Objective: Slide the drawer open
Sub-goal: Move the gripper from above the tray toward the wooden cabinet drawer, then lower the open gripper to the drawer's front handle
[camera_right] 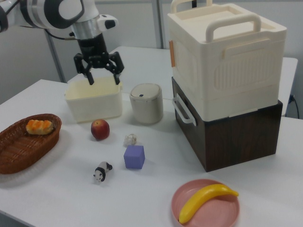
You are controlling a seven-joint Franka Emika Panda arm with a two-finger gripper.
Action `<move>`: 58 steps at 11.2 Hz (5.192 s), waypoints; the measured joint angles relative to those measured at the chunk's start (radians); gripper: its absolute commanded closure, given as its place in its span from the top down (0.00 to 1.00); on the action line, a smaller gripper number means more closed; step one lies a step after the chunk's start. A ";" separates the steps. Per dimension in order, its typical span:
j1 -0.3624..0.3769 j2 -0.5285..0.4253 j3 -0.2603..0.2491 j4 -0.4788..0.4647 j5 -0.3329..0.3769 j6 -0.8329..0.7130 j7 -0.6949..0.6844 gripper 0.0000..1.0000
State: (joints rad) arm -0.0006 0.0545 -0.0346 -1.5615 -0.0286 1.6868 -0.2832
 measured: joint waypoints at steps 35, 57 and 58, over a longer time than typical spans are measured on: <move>-0.180 0.352 -0.002 0.043 -0.199 0.490 -0.362 1.00; -0.180 0.375 -0.002 0.045 -0.199 0.516 -0.362 1.00; -0.180 0.375 -0.002 0.045 -0.199 0.516 -0.362 1.00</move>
State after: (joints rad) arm -0.1810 0.4293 -0.0371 -1.5167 -0.2276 2.2032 -0.6451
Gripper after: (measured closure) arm 0.000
